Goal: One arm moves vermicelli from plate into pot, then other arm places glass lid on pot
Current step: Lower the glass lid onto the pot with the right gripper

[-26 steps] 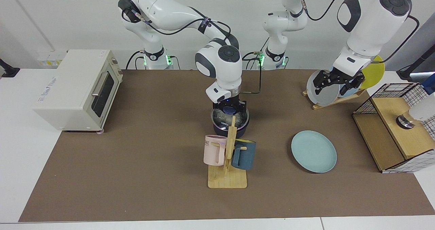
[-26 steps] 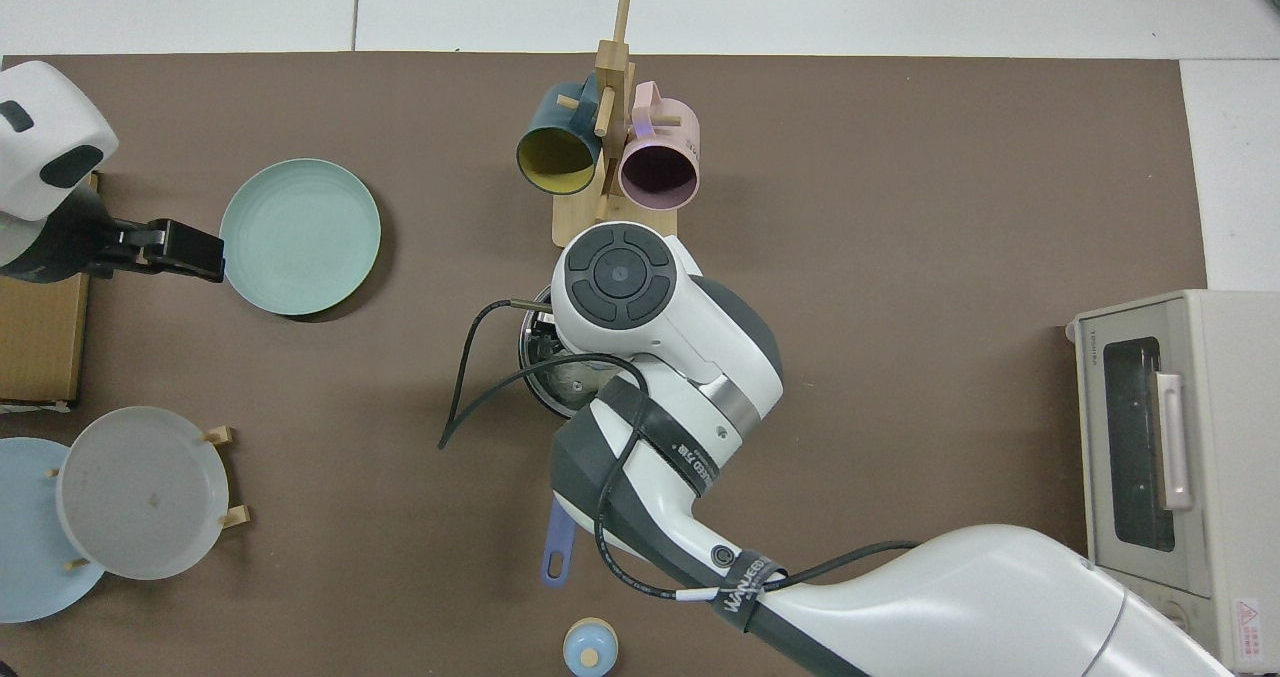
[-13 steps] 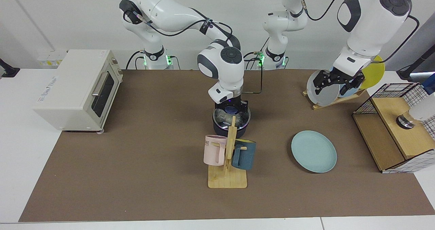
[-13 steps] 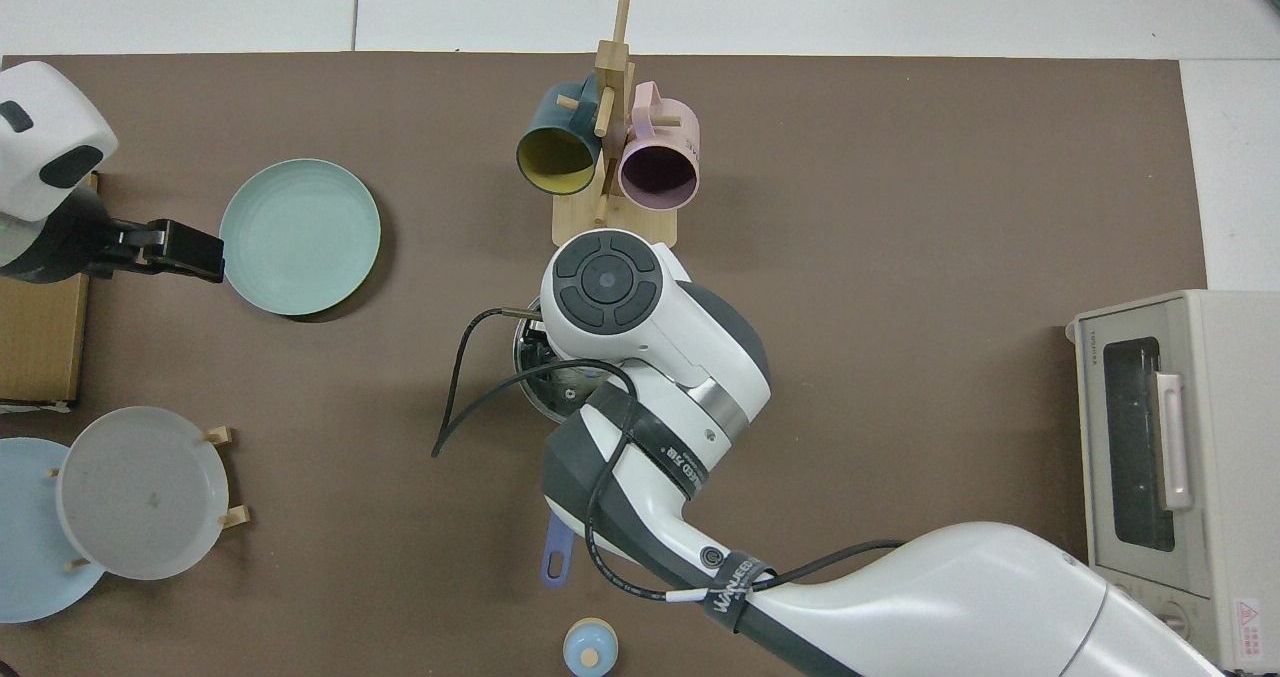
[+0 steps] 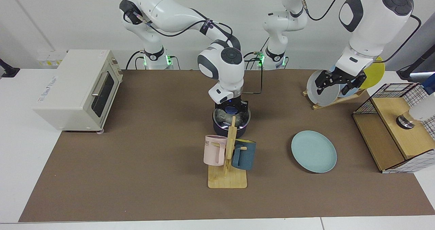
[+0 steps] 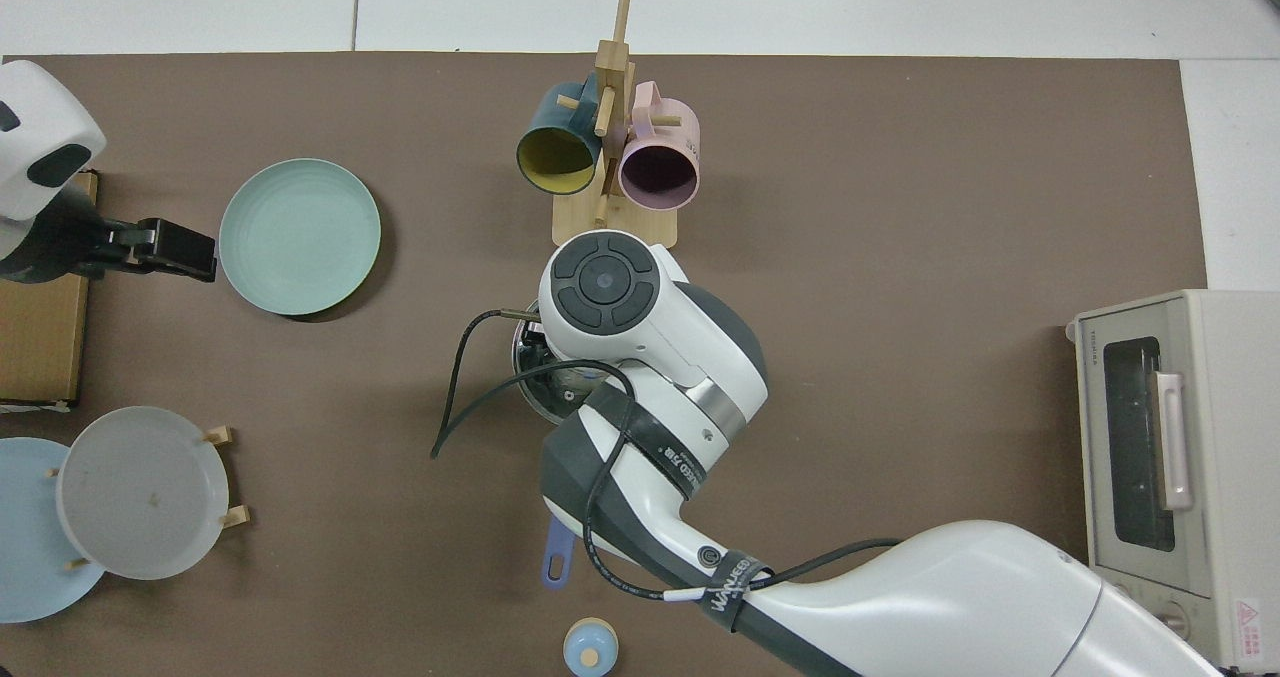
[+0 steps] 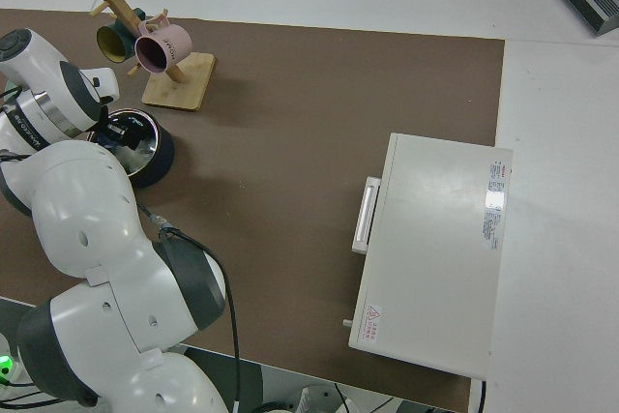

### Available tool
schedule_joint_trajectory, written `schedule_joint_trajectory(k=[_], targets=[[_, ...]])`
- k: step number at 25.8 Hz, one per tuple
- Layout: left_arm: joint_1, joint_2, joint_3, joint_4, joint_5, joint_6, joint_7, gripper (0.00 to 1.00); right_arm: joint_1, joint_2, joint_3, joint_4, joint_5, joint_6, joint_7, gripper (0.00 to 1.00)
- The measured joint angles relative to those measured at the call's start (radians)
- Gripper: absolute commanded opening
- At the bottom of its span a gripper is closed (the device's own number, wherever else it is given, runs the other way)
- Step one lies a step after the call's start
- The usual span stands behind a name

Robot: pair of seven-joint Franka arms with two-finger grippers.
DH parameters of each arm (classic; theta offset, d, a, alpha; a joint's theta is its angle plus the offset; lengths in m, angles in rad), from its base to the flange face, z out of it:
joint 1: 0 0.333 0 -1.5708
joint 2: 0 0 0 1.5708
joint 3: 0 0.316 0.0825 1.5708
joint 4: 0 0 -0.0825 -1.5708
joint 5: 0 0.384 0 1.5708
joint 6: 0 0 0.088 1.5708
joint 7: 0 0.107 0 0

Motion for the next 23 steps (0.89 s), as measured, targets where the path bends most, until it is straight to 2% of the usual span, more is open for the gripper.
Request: schedule_joint_trajectory(k=[12,23], targets=[[0.0,0.0,0.0,0.0,0.0,0.0,0.0,1.0,0.012,0.009,-0.001,0.015,-0.001,-0.006,0.0,0.0],[0.0,0.0,0.0,0.0,0.0,0.0,0.0,1.0,0.013,0.013,-0.001,0.036,-0.035,-0.072,0.0,0.0]])
